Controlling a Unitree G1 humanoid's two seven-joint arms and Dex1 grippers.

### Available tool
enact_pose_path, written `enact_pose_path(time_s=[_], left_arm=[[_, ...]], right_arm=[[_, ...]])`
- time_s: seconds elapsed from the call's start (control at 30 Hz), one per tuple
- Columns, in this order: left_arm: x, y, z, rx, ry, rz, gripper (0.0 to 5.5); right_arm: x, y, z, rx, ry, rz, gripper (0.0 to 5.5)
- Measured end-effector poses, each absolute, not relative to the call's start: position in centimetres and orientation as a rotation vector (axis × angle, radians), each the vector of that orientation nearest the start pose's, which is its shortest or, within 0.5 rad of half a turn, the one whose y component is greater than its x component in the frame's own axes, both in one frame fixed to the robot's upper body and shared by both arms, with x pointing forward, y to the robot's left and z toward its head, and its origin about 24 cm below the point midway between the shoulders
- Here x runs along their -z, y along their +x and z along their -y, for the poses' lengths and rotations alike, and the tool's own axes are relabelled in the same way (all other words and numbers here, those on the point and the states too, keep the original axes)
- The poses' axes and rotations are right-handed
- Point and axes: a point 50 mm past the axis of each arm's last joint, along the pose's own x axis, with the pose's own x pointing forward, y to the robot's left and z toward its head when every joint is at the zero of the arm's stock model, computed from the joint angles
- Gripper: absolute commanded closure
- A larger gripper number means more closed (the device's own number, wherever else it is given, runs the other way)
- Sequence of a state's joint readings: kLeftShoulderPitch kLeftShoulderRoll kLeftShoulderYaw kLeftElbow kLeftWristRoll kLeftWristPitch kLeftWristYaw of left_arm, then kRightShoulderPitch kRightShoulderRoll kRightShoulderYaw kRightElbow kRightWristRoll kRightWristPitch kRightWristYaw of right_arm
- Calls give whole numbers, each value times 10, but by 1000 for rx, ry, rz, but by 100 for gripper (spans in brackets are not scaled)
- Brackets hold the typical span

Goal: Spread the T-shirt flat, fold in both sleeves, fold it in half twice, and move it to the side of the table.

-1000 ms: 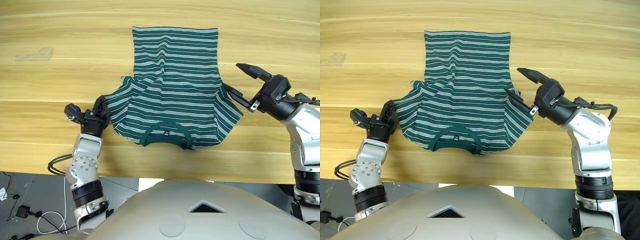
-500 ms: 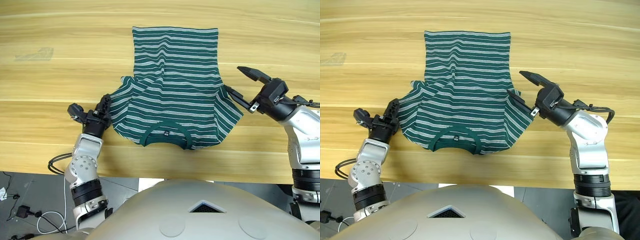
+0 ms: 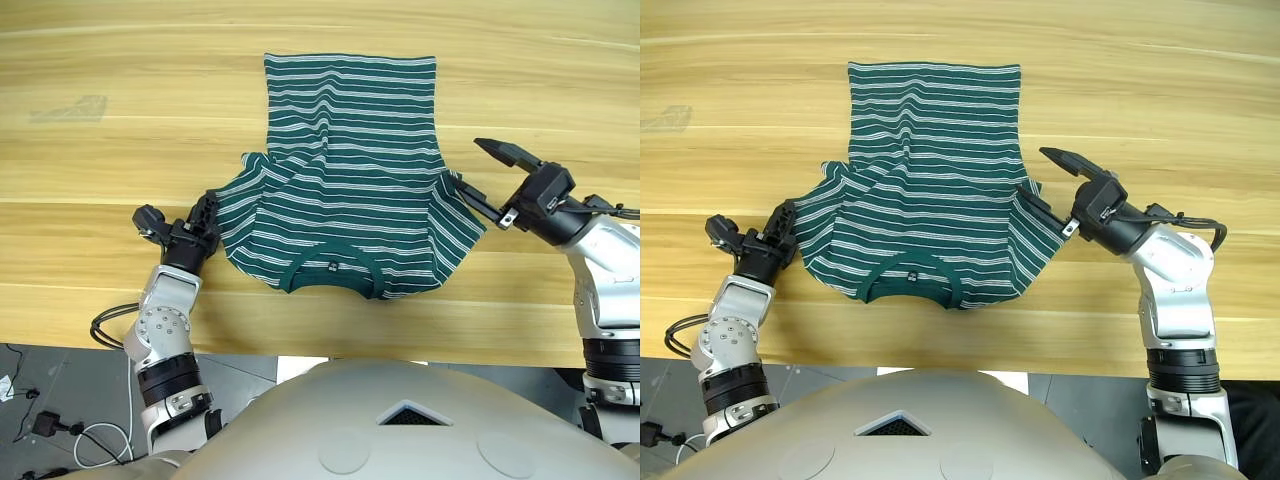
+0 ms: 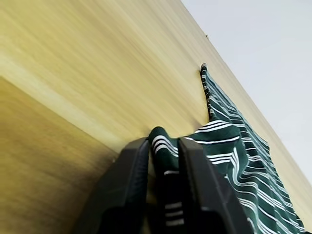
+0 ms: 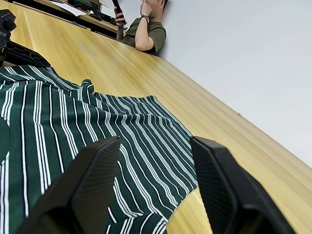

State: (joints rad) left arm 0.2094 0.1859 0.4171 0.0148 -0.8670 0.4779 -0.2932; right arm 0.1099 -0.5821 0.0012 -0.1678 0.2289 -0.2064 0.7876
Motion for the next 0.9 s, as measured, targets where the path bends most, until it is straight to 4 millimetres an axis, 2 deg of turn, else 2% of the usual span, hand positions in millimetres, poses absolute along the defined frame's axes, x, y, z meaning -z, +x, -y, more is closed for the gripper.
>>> enact_pose_path(time_s=[0.17, 0.5, 0.57, 0.77, 0.9], left_arm=[[4, 185, -256, -55, -776, -302, 549], [3, 184, -255, -46, -750, -292, 549], [0, 180, -254, -45, -708, -285, 549], [-35, 183, -233, 84, -425, -187, 549], [-42, 183, -224, 127, -279, -181, 549]], right_arm=[[-88, 214, 201, -868, -427, 104, 285], [-88, 214, 201, -868, -427, 104, 285], [-88, 214, 201, -869, -427, 103, 285], [-87, 214, 201, -870, -433, 100, 285], [-87, 214, 200, -872, -433, 100, 285]])
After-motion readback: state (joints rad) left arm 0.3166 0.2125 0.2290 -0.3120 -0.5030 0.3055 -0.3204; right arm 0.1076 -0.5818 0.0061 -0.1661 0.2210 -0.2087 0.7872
